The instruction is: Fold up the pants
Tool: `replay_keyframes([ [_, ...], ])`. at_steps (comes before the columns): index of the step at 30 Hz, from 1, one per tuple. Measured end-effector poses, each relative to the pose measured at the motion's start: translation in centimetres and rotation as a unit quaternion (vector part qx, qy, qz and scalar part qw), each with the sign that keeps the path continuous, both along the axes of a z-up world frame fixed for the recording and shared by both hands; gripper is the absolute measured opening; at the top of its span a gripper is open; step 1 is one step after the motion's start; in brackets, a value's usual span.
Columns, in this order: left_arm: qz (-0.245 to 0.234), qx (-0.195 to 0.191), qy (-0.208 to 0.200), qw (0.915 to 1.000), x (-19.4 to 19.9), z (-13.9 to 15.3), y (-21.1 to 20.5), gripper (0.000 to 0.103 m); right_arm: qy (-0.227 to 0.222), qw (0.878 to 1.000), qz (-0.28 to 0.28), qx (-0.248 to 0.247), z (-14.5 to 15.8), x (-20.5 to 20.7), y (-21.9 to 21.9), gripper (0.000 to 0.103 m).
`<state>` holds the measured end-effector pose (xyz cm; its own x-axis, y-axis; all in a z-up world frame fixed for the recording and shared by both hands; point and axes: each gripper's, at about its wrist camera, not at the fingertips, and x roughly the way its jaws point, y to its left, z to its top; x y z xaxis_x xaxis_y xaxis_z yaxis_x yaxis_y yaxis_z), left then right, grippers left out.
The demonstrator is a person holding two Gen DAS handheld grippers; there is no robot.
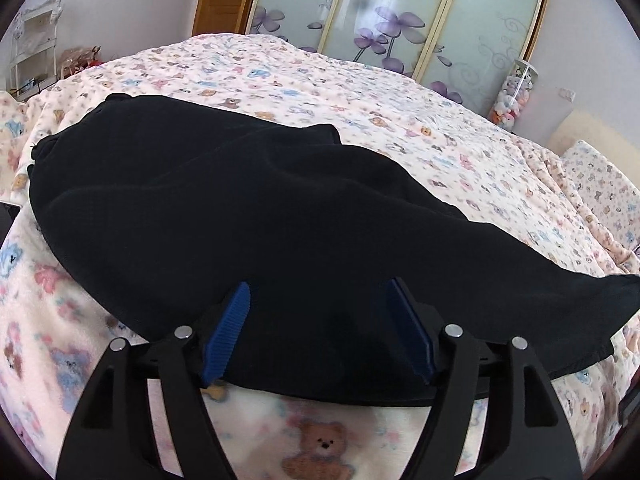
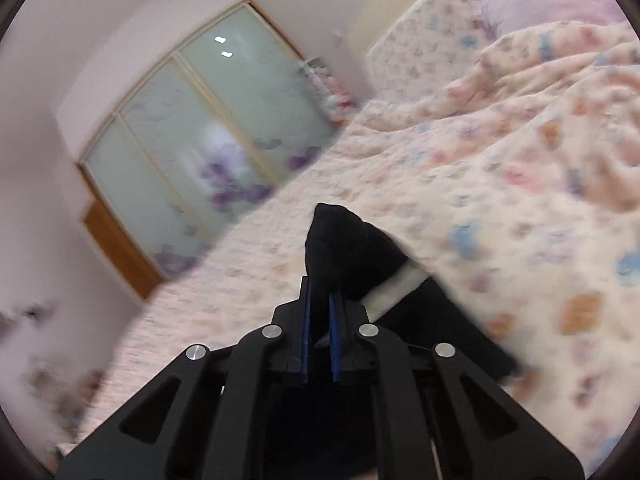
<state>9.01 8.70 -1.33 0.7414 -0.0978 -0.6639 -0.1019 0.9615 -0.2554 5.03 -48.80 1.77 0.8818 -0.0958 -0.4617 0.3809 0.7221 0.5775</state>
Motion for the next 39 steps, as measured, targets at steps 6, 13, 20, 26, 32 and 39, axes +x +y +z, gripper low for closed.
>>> replay_keyframes([
  [6, -0.008, 0.013, 0.003, 0.9999, 0.0, -0.1, -0.7, 0.076, 0.072, 0.994, -0.025, 0.083, -5.7, -2.2, -1.5, 0.007],
  [13, -0.012, 0.012, 0.003, 0.9998, 0.2, -0.2, -0.8, 0.081, 0.084, 0.985, -0.028, 0.147, -4.2, -3.6, -2.2, 0.042],
  [20, -0.015, 0.006, 0.001, 0.9999, 0.2, -0.2, -0.9, 0.085, 0.103, 0.981, -0.046, 0.157, -4.1, -2.9, -2.2, 0.045],
  [26, -0.017, 0.011, 0.001, 0.9998, 0.3, -0.2, -1.2, 0.086, 0.105, 0.978, -0.074, 0.167, -5.6, -1.3, -3.6, 0.043],
  [32, -0.019, 0.013, 0.002, 0.9997, 0.3, -0.3, -1.2, 0.088, 0.078, 0.982, -0.068, 0.160, -6.1, -1.7, -3.9, 0.019],
  [39, -0.026, 0.022, 0.013, 0.9993, 0.6, -0.7, -1.6, 0.091, 0.014, 0.994, -0.043, 0.101, -2.9, -2.3, -1.9, 0.012],
])
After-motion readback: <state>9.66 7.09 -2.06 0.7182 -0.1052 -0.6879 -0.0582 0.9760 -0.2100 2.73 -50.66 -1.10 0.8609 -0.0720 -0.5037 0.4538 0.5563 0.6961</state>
